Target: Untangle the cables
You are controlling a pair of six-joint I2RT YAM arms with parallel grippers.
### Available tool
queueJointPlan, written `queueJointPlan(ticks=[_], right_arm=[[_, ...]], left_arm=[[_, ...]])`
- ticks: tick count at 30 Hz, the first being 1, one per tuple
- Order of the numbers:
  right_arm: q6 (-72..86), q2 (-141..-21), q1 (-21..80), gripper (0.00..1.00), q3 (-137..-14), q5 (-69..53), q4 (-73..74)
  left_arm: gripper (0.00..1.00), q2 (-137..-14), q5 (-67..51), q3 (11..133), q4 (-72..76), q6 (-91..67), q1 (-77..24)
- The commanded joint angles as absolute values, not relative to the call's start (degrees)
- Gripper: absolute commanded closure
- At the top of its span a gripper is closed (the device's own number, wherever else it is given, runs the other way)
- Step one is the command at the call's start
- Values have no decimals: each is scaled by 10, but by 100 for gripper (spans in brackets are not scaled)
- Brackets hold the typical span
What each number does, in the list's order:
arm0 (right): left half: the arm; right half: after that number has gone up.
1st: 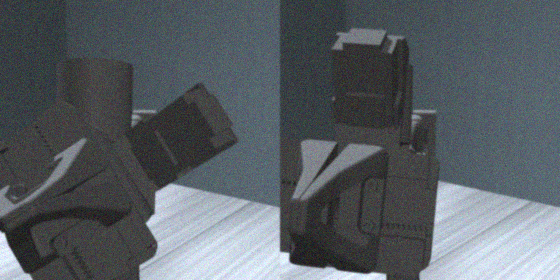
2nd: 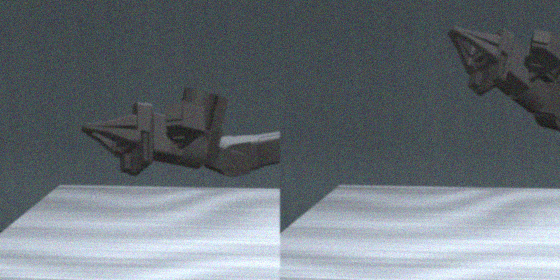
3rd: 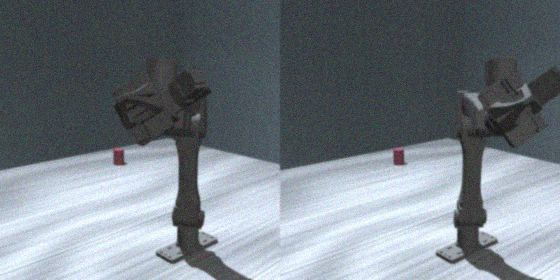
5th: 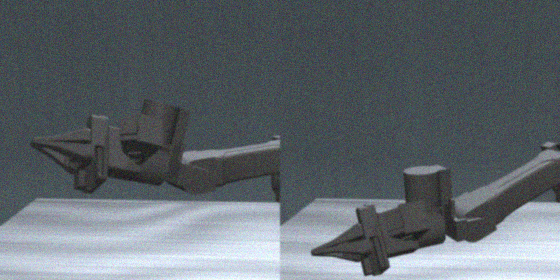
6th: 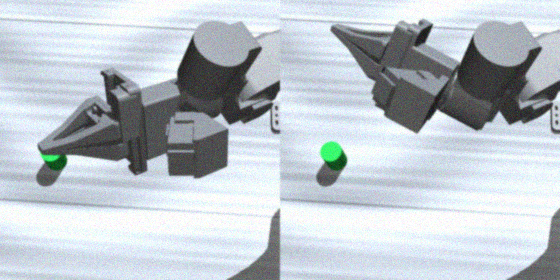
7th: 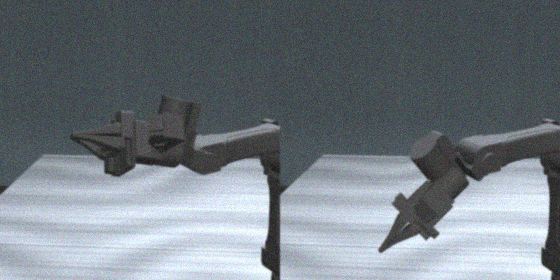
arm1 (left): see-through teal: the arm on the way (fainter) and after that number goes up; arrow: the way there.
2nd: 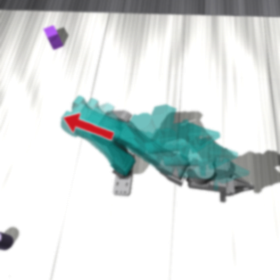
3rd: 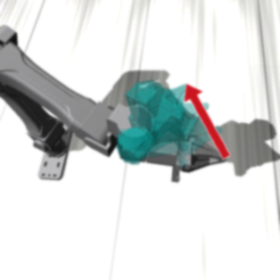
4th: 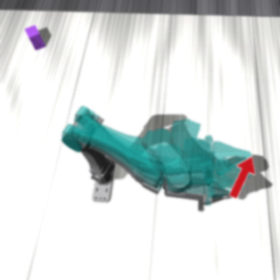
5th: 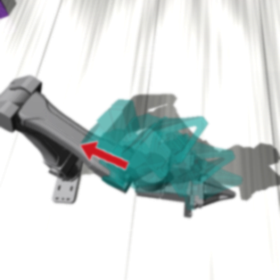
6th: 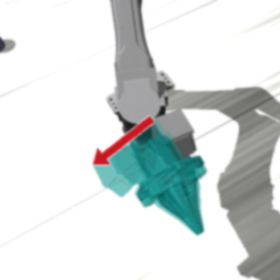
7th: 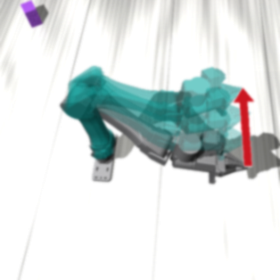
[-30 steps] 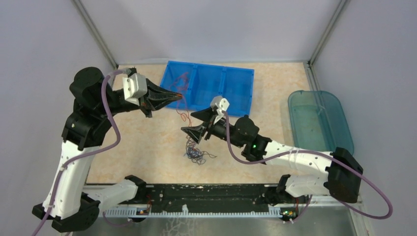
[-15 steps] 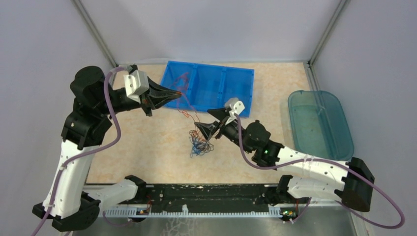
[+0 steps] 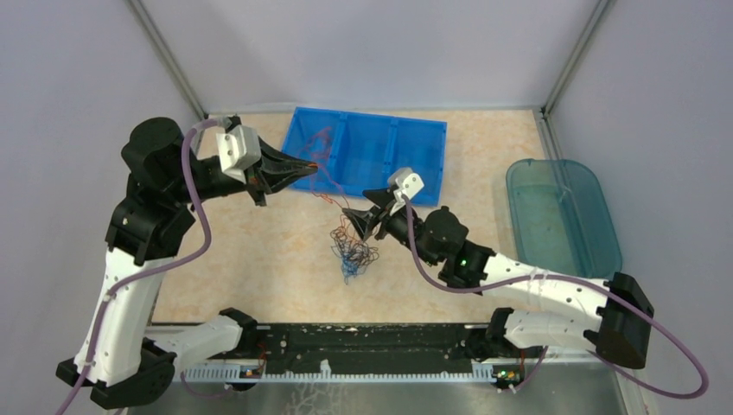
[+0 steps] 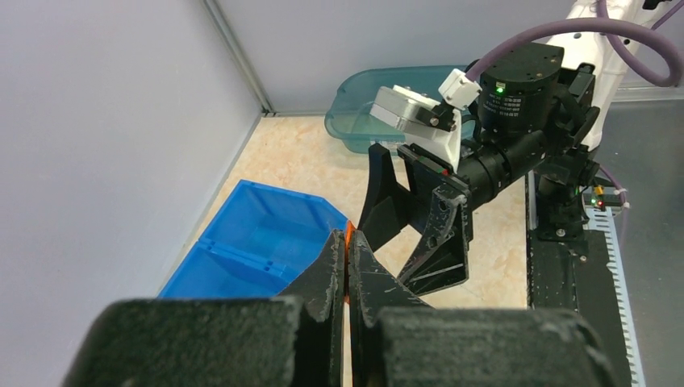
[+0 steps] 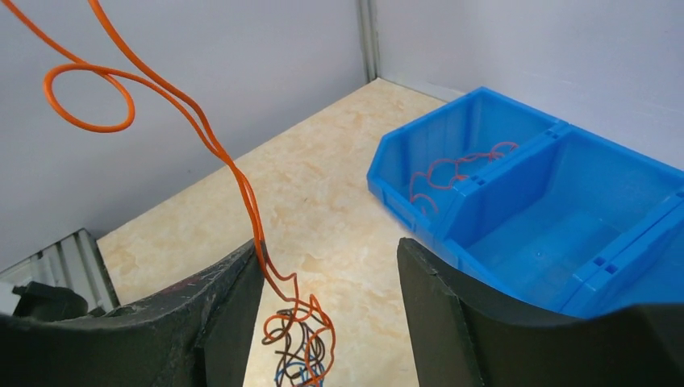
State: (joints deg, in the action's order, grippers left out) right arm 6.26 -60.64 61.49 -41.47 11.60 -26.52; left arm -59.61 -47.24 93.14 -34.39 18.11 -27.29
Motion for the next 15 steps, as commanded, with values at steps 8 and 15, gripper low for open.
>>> queueJointPlan(ticks=[8,15], right_arm=[[34,-647,621,41,-470,191,-304],[47,-672,622,41,-478,186,-345]], left_arm=[[100,-601,-505,978,-343,151,-276],[100,-604,-514,982,-341,137,-276]])
